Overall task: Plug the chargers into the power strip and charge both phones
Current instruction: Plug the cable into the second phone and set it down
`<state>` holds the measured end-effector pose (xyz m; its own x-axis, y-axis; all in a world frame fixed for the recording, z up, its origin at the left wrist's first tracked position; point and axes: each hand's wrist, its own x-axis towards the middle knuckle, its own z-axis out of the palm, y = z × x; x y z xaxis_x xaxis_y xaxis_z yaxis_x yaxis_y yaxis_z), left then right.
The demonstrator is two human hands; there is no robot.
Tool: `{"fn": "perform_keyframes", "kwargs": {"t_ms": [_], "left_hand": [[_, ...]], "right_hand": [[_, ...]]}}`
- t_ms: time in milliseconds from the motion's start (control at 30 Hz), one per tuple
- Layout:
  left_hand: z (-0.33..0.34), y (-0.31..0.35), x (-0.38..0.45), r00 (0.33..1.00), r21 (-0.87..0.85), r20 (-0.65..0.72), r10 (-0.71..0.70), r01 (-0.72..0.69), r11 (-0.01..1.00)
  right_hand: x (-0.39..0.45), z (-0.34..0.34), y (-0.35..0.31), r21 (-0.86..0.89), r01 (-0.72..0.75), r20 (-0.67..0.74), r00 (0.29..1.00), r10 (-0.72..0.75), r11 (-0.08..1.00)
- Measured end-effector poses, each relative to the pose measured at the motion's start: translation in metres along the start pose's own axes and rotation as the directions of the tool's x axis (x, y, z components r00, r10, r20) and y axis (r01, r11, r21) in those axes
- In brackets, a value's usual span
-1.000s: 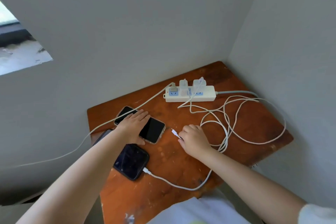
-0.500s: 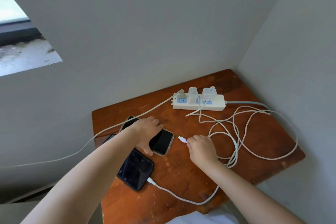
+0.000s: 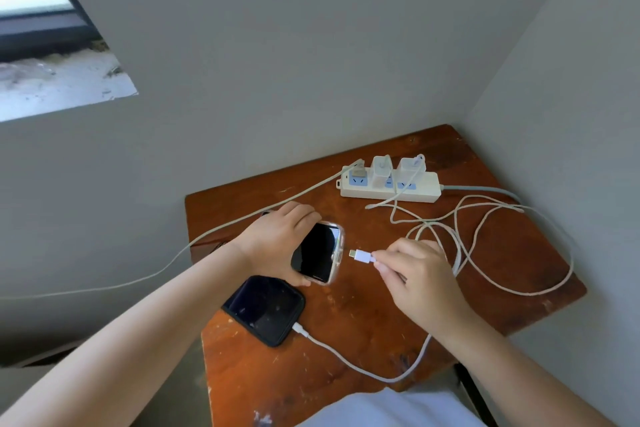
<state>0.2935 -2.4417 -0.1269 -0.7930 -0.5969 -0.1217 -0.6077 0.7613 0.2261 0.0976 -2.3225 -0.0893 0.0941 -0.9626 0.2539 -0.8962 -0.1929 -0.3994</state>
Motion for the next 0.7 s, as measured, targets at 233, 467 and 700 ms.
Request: {"fn": "perform_keyframes", "kwargs": {"t_ms": [233, 467, 700], "left_hand": [[-0.002, 0.002, -0.008, 0.998, -0.058, -0.019, -0.058, 0.057, 0.997], [0.0, 0.006, -0.007, 0.995, -0.107, -0.055, -0.084, 0.077, 0.991], [0.005, 0.009, -0.004, 0.998, -0.085, -0.048, -0.044, 0.039, 0.996]], "right_hand": [[0.012, -0.021, -0.018, -0.111, 0.071, 0.123, 0.991, -0.057, 0.991], [0.011, -0.012, -0.022, -0.096, 0.02, 0.124, 0.992, -0.007, 0.995], [0.014, -0.01, -0.02, -0.087, 0.032, 0.156, 0.988, -0.018, 0.996]]}}
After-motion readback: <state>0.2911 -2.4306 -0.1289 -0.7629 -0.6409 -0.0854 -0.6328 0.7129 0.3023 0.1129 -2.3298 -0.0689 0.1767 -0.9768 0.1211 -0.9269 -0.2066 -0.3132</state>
